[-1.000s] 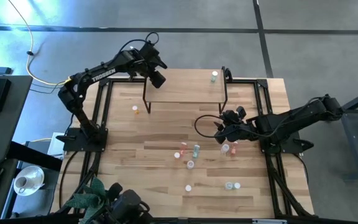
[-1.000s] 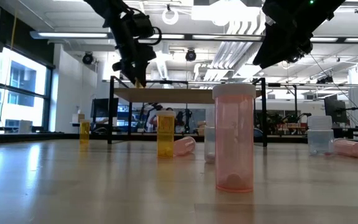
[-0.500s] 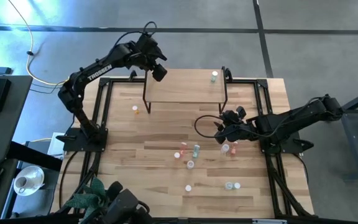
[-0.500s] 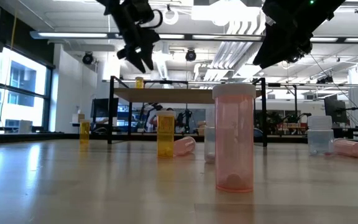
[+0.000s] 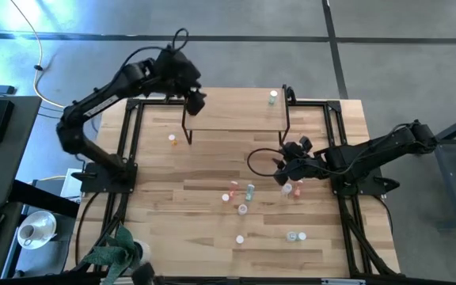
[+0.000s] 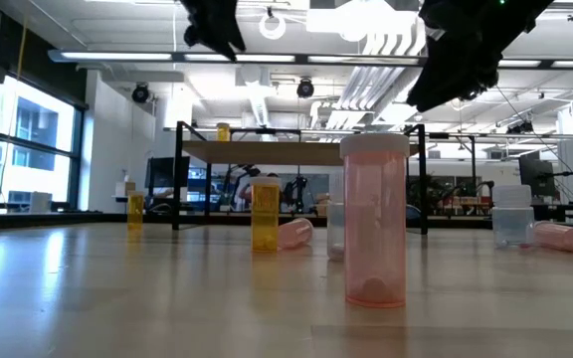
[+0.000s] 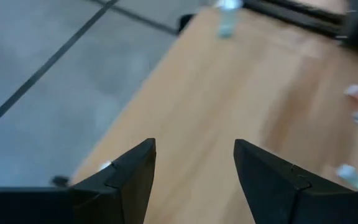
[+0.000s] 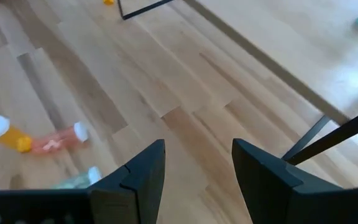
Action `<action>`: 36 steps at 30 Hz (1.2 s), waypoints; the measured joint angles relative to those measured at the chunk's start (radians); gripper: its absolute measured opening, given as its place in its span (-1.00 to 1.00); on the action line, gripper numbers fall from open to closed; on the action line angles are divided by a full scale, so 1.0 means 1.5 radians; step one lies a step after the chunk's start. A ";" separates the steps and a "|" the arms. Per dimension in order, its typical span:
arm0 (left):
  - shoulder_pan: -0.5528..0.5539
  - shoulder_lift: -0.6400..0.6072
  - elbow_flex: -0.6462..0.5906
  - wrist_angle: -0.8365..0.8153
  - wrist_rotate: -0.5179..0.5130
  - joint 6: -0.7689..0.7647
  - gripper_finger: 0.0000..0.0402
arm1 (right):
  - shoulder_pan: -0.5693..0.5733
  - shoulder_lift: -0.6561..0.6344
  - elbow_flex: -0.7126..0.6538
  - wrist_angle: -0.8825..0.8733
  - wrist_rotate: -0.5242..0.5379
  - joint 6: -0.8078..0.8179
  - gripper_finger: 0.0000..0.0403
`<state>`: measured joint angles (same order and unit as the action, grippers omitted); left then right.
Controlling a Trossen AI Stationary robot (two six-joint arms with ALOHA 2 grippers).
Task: Pick and place medicine bottles onto shelf by color
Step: Put the left white pill bottle on the shelf
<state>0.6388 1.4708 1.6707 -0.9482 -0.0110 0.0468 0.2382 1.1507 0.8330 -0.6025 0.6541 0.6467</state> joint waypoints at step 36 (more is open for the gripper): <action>-0.399 -0.241 -0.659 0.675 0.009 -0.079 0.02 | 0.064 0.076 0.000 0.221 -0.278 -0.178 0.08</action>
<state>0.0409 1.1099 0.6819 0.0648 0.0032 -0.0711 0.3346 1.2640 0.8330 -0.2714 0.2364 0.3793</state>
